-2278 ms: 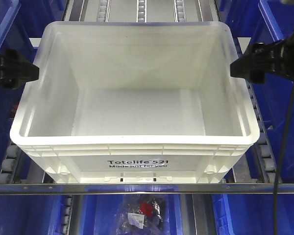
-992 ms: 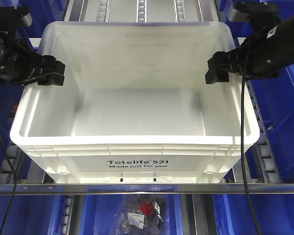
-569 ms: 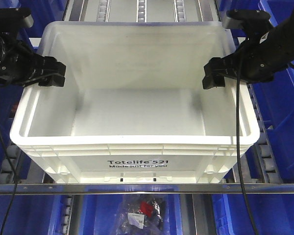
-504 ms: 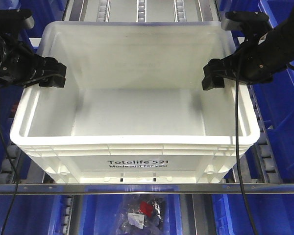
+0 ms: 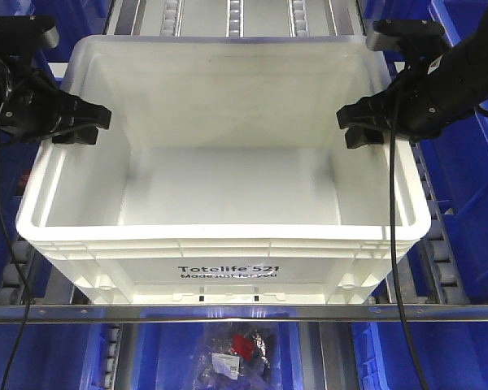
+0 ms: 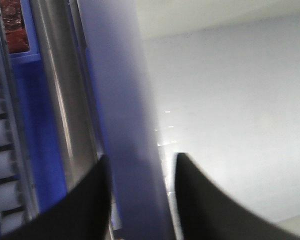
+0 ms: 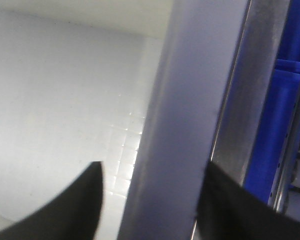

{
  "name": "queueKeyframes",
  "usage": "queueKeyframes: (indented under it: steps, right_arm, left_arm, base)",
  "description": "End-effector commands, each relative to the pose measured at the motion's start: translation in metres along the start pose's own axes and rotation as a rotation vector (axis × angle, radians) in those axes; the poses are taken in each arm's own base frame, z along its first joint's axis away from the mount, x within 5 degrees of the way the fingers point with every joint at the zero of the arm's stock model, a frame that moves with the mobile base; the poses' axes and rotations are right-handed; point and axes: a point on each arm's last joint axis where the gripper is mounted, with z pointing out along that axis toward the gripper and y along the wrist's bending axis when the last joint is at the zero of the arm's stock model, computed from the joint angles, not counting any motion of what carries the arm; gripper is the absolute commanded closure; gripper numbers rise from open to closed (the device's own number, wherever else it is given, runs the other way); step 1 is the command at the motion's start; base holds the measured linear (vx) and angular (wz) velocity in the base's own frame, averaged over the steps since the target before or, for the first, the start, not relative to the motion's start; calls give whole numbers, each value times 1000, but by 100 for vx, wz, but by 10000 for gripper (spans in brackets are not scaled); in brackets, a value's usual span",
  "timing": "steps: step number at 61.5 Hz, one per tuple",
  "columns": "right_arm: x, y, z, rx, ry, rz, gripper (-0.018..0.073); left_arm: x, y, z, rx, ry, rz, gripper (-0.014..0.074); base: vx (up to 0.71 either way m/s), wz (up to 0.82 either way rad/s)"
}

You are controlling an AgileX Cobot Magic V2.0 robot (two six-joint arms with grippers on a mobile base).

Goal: Move bin from left to right shelf
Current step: 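Lift the gripped tote and pull it off the roller shelf toward the robot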

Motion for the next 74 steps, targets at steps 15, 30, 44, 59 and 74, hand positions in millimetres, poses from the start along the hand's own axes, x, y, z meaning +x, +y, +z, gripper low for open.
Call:
queueKeyframes:
  steps: [15, 30, 44, 59, 74]
  right_arm:
    - [-13, 3, -21, -4, -133, -14, 569]
    - [-13, 3, -21, -3, -138, -14, 566]
    - [-14, 5, -29, -3, -161, -18, 566]
    - [-13, 8, -51, -5, -216, -27, 566]
    - [-10, 11, -67, -8, -246, -34, 565]
  left_arm:
    - [-12, -5, -19, 10, -117, 30, 606]
    - [-13, -5, -23, 10, -146, 32, 606]
    - [-14, -8, -40, 12, -214, 38, 604]
    - [-13, -9, -49, 14, -235, 41, 604]
    - [-11, -10, -58, 16, -251, 44, 604]
  base:
    - [0, 0]
    - [0, 0]
    - [0, 0]
    - [0, 0]
    - [0, 0]
